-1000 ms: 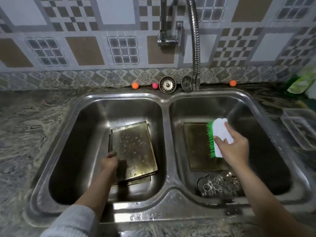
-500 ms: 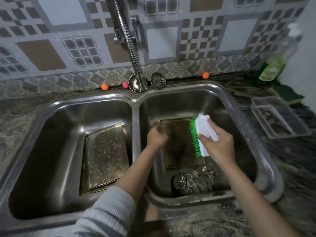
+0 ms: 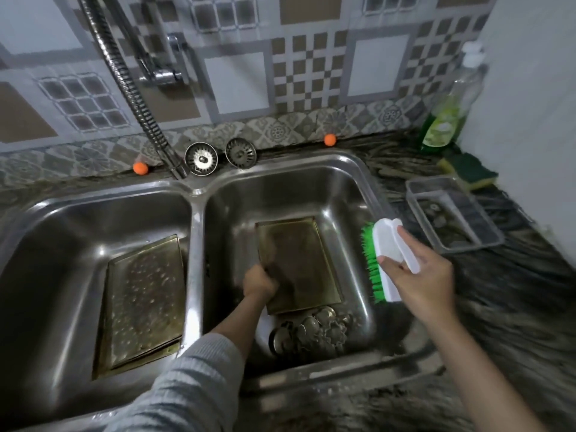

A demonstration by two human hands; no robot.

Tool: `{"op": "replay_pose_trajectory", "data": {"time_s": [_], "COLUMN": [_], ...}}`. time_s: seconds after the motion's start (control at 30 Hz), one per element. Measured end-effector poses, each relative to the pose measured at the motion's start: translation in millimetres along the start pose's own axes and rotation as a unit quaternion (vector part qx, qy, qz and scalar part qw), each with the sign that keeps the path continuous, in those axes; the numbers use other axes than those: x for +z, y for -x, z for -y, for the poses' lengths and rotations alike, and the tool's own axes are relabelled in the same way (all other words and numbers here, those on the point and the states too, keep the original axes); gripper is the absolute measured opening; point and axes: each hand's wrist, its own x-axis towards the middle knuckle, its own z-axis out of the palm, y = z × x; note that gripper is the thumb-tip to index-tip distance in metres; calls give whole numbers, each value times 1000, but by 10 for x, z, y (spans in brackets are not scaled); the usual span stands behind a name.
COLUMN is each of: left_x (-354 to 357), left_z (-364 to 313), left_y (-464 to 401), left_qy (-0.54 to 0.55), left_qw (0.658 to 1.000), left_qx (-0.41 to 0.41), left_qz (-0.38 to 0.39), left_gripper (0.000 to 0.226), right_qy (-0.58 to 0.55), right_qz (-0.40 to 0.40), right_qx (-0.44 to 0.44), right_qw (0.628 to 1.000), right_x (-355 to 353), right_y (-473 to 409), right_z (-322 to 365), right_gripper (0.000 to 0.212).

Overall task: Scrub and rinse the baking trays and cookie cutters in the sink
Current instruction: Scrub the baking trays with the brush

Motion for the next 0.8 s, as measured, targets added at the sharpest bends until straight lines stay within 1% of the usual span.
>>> {"op": "replay_pose_trajectory", "data": {"time_s": [0.07,0.17,0.27,0.33,0.43,0.53,0.7,0.8], "left_x": [-130,-299,-375,-389,-388,-390,-358,-343], "left_z": [-134,-333,-489,-568,-650,-701,-739,-754], "left_y": [108,278,463,585,745,897,1082,1153], "left_qy": [45,110,162,194,255,296,320,342], "left_qw": [998,987,974,965,949,930,906,897], "left_qx": [10,58,92,90,74,69,80,83], "left_qz": [-30,-97,-133,-150,-170,-206,-266,-266], "left_gripper": [22,37,43,47,56,52,43,45], "right_qy": [5,9,58,108,200,250,286,279], "right_qz": [-10,-26,-40,-22,51,101,105,104], "right_qx": [-25,-58,-84,-73,-59,-51,-47,-44], "right_qw": [1000,998,994,991,977,962,951,953], "right_x": [-194,-525,-835,-956,-971,-904,-825,-843], "right_y": [-129,-469,-906,-1176,-1477,-1625,-1679,-1664], "right_z": [66,172,184,135,10,-144,-267,-211], "right_gripper": [58,58,58,58,59,62,60,61]}}
